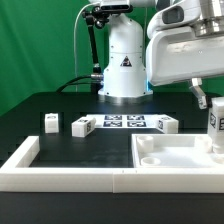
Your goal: Assemble one leg
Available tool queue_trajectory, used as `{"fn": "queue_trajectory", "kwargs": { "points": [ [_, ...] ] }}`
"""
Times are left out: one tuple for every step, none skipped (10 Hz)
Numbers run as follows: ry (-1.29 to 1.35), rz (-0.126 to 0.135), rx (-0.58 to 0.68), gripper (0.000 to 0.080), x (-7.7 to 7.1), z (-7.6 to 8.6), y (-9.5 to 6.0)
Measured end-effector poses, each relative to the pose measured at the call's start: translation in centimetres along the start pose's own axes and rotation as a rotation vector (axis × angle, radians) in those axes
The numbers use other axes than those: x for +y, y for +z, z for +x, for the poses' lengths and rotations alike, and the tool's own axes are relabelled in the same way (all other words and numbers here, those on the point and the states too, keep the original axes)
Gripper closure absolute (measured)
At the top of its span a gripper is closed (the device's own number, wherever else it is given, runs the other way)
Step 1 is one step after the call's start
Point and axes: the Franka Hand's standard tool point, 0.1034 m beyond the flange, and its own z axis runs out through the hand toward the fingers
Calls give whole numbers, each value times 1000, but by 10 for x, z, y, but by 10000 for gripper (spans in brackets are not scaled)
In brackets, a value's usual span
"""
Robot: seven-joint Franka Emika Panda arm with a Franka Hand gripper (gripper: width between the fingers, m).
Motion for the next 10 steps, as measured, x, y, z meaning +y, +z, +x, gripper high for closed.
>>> {"fn": "queue_trajectory", "kwargs": {
  "points": [
    [0, 1, -3, 509, 0, -1, 2],
    [3, -1, 0, 509, 2, -3, 6],
    [6, -2, 5, 509, 2, -5, 12],
    [5, -2, 19, 509, 0, -5, 14],
    [4, -2, 15, 509, 0, -7, 17],
    [5, -2, 12, 509, 1, -8, 18],
    [5, -2, 10, 509, 0, -9, 20],
    [4, -2, 17, 509, -1, -9, 22],
    [3, -2, 19, 509, -1, -11, 23],
    [2, -4, 26, 509, -2, -13, 23]
  ]
}}
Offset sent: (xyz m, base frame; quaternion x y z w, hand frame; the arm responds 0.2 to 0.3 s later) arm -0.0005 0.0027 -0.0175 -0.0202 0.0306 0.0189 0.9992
